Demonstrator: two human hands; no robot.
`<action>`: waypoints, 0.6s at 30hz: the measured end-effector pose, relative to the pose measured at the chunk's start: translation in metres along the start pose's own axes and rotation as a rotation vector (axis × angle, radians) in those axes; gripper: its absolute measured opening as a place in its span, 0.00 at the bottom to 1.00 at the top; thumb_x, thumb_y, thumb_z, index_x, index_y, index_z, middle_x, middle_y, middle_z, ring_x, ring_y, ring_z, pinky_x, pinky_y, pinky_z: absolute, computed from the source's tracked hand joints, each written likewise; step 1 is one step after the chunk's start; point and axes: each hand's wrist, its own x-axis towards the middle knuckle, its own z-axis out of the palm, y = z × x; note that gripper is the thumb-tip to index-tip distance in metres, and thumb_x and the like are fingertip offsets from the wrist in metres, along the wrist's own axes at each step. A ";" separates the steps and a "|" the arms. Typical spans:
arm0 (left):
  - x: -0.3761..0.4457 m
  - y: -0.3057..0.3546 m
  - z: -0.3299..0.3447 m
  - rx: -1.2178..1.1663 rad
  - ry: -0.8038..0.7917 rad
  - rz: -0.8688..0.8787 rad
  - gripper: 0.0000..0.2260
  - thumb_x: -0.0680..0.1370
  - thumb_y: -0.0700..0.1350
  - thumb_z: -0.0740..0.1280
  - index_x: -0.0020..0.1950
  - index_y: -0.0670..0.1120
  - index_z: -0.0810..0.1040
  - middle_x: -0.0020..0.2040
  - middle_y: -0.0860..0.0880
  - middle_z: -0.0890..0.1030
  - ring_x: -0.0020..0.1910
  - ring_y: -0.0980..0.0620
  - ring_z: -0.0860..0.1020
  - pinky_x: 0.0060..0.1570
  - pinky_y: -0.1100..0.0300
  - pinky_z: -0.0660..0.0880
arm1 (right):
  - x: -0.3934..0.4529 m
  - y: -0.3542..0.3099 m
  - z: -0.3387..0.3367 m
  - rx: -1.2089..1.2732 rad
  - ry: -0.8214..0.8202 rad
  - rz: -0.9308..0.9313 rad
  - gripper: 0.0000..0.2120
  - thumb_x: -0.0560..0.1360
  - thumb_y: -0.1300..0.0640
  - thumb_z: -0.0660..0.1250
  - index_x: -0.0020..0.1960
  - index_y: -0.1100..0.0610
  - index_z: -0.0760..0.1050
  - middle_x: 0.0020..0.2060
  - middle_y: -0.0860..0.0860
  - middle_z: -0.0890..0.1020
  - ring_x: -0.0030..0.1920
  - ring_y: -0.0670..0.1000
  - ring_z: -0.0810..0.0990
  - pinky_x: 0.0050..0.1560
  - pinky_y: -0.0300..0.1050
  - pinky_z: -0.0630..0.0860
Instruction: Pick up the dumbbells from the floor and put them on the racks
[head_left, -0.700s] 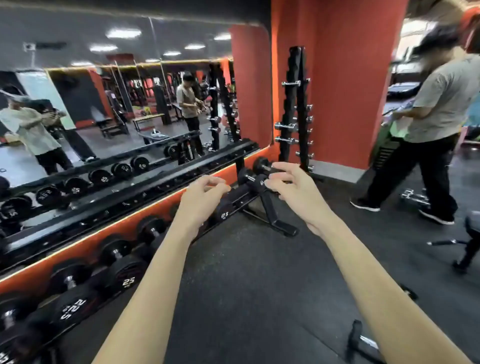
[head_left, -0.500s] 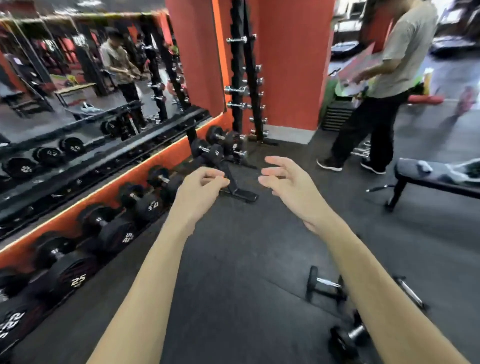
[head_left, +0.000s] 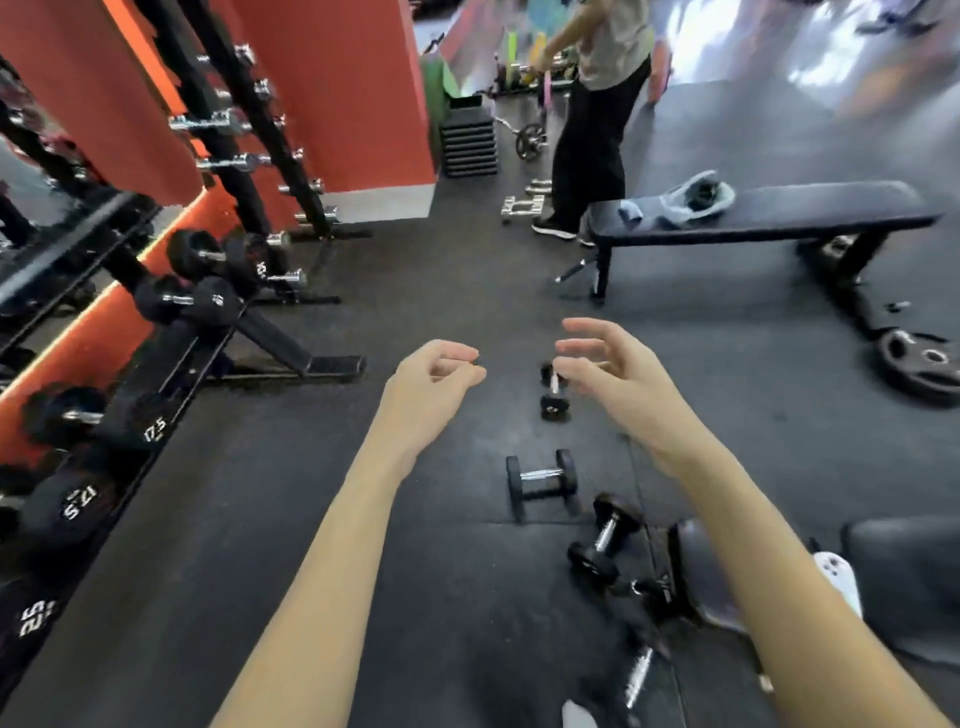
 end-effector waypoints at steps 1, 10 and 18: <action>0.011 0.001 0.004 0.011 -0.023 0.012 0.06 0.74 0.50 0.71 0.51 0.58 0.83 0.43 0.60 0.81 0.47 0.59 0.79 0.44 0.63 0.72 | 0.002 0.003 -0.004 -0.003 0.038 0.013 0.16 0.78 0.55 0.72 0.63 0.43 0.76 0.57 0.45 0.84 0.57 0.49 0.83 0.62 0.52 0.79; 0.114 -0.005 -0.011 0.074 -0.298 0.116 0.07 0.76 0.50 0.70 0.54 0.59 0.81 0.52 0.57 0.83 0.53 0.57 0.80 0.52 0.58 0.76 | 0.034 -0.004 0.017 0.006 0.268 0.072 0.19 0.76 0.52 0.74 0.66 0.41 0.76 0.58 0.41 0.84 0.53 0.39 0.83 0.50 0.39 0.76; 0.200 -0.010 -0.058 0.052 -0.422 0.182 0.09 0.74 0.53 0.70 0.54 0.61 0.79 0.53 0.58 0.82 0.52 0.59 0.79 0.45 0.62 0.72 | 0.088 -0.023 0.070 0.018 0.445 0.064 0.22 0.72 0.47 0.76 0.66 0.40 0.77 0.58 0.41 0.85 0.57 0.44 0.83 0.64 0.52 0.78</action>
